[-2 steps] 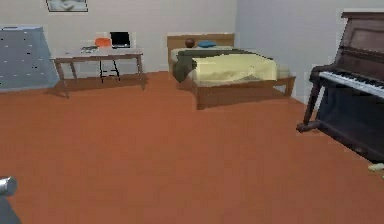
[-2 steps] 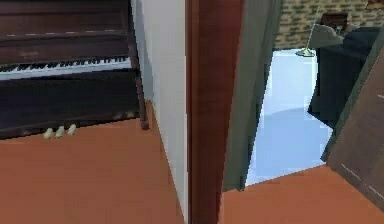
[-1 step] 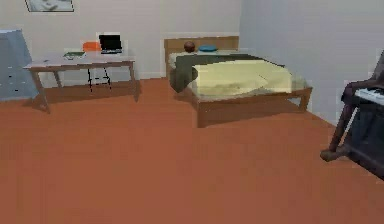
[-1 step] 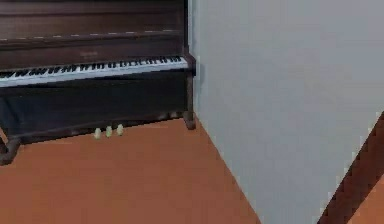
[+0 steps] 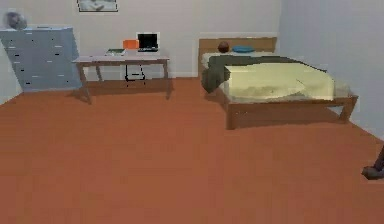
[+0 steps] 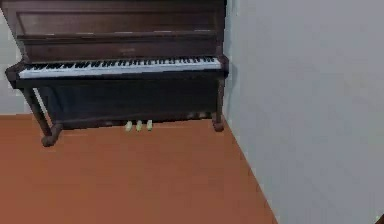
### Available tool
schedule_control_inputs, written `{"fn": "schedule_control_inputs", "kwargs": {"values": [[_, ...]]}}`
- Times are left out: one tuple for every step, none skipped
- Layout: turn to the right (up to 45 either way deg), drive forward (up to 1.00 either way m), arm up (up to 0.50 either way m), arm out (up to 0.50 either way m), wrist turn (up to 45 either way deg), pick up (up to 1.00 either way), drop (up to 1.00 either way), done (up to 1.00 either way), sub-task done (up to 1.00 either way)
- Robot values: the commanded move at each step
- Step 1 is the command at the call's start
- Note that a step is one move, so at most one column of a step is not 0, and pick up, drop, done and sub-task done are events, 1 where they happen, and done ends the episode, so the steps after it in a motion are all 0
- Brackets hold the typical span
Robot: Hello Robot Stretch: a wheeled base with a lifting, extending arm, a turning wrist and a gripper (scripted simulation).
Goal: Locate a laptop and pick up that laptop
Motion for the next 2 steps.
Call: {"fn": "schedule_control_inputs", "kwargs": {"values": [[0.0,1.0,0.0,0.0,0.0,0.0,0.0,0.0,0.0],[0.0,1.0,0.0,0.0,0.0,0.0,0.0,0.0,0.0]]}}
